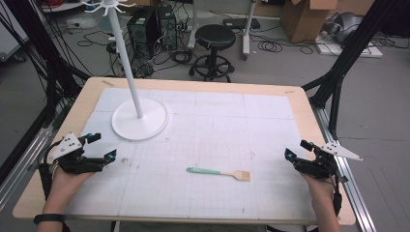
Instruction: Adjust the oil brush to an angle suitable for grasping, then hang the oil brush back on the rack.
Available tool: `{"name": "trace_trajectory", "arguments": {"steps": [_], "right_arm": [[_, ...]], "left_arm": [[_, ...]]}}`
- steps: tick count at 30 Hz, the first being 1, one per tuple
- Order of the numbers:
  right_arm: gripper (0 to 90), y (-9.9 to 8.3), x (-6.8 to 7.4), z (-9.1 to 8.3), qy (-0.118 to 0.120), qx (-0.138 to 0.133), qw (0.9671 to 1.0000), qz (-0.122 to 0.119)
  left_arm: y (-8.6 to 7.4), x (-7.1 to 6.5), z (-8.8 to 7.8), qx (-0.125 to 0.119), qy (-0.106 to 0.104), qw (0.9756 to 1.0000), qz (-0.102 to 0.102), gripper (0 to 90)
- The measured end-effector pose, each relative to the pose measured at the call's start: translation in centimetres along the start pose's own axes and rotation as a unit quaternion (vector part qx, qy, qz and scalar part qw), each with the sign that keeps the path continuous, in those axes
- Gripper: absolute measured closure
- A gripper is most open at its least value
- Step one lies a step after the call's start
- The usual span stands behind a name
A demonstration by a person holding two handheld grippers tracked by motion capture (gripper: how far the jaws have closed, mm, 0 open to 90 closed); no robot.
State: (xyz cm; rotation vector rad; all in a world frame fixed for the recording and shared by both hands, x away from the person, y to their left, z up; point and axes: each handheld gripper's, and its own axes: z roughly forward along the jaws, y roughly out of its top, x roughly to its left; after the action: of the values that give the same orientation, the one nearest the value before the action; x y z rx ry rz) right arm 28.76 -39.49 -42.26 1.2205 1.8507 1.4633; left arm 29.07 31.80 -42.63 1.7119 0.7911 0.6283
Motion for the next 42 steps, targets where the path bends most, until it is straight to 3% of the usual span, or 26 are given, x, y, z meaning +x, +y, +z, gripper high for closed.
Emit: {"name": "trace_trajectory", "arguments": {"steps": [5,9,15,21,27,35,42], "right_arm": [[15.9,-0.1,-0.1,0.0,0.001,0.002,1.0,-0.002],[15.9,-0.1,-0.1,0.0,0.002,0.001,1.0,-0.001],[15.9,-0.1,-0.1,0.1,0.004,-0.001,1.0,-0.002],[15.8,-0.1,0.0,0.2,0.008,-0.001,1.0,-0.005],[15.6,0.2,0.1,0.4,0.018,-0.003,0.9998,-0.011],[15.5,1.3,1.0,1.4,0.053,-0.005,0.9979,-0.036],[15.6,3.0,2.6,3.1,0.103,0.011,0.9926,-0.064]], "left_arm": [[0.1,-0.1,-0.2,-0.017,0.006,0.9998,0.001,12.2],[0.1,-0.2,-0.1,-0.014,0.004,0.9999,0.0,12.3],[0.3,-0.2,-0.1,-0.027,-0.002,0.9996,-0.005,12.3],[0.2,-0.1,0.1,-0.022,-0.012,0.9995,-0.019,12.3],[0.3,-0.2,0.1,-0.03,-0.018,0.9992,-0.021,12.3],[0.6,-0.8,0.4,-0.039,-0.03,0.9985,-0.024,12.3],[0.8,-1.2,0.7,-0.037,-0.038,0.9985,-0.015,12.3]]}}
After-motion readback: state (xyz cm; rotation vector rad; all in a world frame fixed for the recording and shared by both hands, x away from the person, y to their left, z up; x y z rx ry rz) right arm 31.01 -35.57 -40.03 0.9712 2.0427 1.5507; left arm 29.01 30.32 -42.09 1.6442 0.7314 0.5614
